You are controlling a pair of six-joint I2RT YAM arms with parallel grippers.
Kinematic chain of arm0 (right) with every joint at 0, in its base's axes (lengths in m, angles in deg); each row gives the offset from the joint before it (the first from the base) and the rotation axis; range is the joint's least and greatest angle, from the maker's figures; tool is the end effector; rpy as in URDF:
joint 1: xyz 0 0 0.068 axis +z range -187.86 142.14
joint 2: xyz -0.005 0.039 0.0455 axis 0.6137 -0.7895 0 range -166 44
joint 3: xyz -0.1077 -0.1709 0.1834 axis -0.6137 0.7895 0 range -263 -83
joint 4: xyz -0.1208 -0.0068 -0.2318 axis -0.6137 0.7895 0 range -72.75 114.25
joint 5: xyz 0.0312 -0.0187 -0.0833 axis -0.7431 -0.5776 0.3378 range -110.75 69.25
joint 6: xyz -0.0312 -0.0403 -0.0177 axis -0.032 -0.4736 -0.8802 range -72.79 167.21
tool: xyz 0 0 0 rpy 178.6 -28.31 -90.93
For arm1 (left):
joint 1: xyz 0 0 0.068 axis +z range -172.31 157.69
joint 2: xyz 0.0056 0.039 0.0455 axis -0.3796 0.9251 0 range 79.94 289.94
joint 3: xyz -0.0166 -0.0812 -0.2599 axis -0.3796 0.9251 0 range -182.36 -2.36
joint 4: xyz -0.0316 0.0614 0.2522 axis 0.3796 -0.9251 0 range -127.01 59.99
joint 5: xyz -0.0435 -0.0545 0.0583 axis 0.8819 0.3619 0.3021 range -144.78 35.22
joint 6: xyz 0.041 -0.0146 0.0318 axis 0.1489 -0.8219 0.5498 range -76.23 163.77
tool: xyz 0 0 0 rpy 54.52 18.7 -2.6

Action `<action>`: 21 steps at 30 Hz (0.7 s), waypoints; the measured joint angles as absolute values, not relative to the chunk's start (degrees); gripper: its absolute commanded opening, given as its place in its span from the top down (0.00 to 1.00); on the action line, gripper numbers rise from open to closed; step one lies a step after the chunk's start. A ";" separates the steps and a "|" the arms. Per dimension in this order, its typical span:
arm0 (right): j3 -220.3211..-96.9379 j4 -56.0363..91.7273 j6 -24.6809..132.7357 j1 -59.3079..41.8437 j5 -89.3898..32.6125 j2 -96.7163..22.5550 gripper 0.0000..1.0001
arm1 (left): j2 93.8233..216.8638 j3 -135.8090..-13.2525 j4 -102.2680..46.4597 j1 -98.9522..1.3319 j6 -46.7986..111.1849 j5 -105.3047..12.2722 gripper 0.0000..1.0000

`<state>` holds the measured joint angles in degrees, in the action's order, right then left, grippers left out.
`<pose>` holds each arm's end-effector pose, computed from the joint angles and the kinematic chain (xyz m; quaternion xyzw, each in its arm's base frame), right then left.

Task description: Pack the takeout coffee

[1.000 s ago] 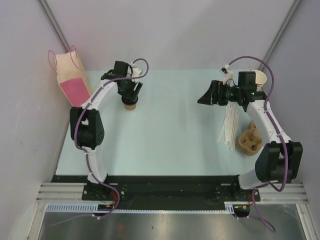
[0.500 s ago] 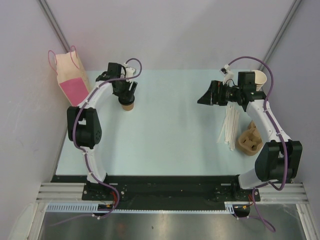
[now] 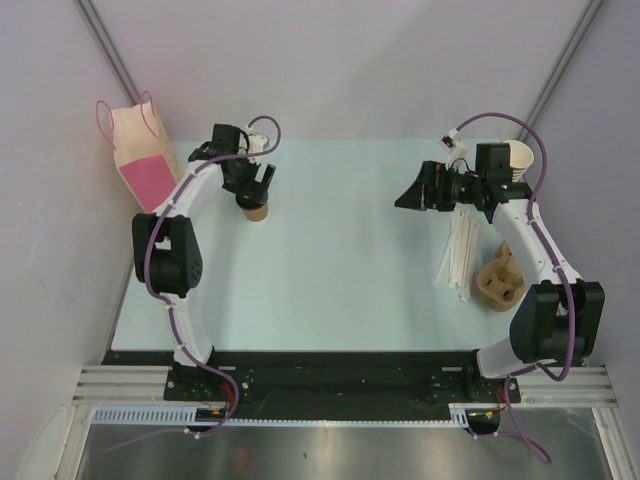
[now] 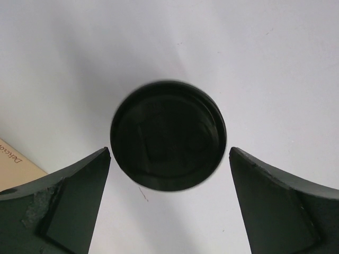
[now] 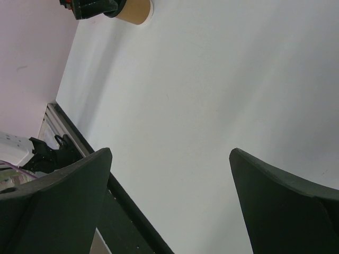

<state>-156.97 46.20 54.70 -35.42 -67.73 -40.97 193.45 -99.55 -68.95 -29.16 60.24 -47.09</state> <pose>0.3228 0.0397 0.3255 -0.1319 0.8376 0.3934 0.3553 0.4359 -0.0571 0.2545 0.2120 0.9286 -0.0388 0.3021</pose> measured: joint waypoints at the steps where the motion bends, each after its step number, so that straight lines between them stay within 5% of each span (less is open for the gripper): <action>1: -156.97 46.20 54.70 -35.42 -67.73 -40.97 0.00 | 193.41 -99.92 -69.54 -29.14 60.26 -47.12 0.00; 14: -157.01 49.54 50.87 -36.60 -65.70 -39.13 0.00 | 179.40 -110.74 -77.60 -28.88 61.20 -44.97 0.00; 21: -162.17 64.58 37.50 -42.85 -57.26 -34.19 0.07 | 163.66 -97.28 -77.10 -34.36 63.94 -42.44 0.01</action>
<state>-162.17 64.58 37.50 -42.85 -57.26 -34.19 163.66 -97.28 -77.10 -34.36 63.94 -42.44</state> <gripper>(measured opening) 0.976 0.994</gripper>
